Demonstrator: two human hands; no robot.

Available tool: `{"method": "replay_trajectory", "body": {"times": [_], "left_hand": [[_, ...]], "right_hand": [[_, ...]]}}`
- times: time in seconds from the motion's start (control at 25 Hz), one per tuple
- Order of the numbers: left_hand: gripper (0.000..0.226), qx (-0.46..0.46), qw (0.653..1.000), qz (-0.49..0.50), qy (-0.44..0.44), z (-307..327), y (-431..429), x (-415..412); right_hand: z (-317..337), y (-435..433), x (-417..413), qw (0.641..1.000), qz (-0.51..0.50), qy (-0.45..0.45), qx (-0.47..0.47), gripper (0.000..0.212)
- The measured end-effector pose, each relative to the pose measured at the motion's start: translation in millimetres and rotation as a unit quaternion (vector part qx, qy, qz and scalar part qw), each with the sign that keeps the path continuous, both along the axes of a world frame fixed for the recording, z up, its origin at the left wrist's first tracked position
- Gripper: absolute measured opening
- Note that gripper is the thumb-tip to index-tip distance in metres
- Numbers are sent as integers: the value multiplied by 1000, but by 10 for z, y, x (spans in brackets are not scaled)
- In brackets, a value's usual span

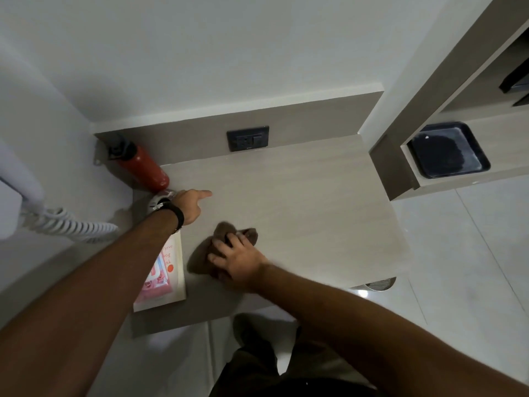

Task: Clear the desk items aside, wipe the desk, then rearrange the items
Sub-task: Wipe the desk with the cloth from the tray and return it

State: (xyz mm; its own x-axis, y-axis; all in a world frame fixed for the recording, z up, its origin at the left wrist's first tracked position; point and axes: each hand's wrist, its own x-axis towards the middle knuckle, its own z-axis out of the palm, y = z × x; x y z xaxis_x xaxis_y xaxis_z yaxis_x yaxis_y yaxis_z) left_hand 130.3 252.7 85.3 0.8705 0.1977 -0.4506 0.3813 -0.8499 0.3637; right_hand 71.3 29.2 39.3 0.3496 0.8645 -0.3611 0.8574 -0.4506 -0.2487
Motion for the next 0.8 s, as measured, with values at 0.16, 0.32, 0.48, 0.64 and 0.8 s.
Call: {"method": "replay_trajectory", "body": {"times": [0.16,0.32,0.48,0.64,0.8], "left_hand": [[59,1,988,82,-134,69,110,-206],[51,-41,979,156,-124,2,134,-418],[60,-5,995,85,-52,-220,-44,-489],[72,45,998,7,-44,-377,-389,-442],[81,67,995,-68,-10,-554,-707,-473]], "right_hand": [[-20,-331,21,951,308,-25,0,62],[129,-9,596,953,295,-67,-32,63],[309,445,1214,992,91,-72,-49,56],[411,709,1723,996,-25,-48,-66,57],[403,409,2051,983,-177,-15,-52,55]]}}
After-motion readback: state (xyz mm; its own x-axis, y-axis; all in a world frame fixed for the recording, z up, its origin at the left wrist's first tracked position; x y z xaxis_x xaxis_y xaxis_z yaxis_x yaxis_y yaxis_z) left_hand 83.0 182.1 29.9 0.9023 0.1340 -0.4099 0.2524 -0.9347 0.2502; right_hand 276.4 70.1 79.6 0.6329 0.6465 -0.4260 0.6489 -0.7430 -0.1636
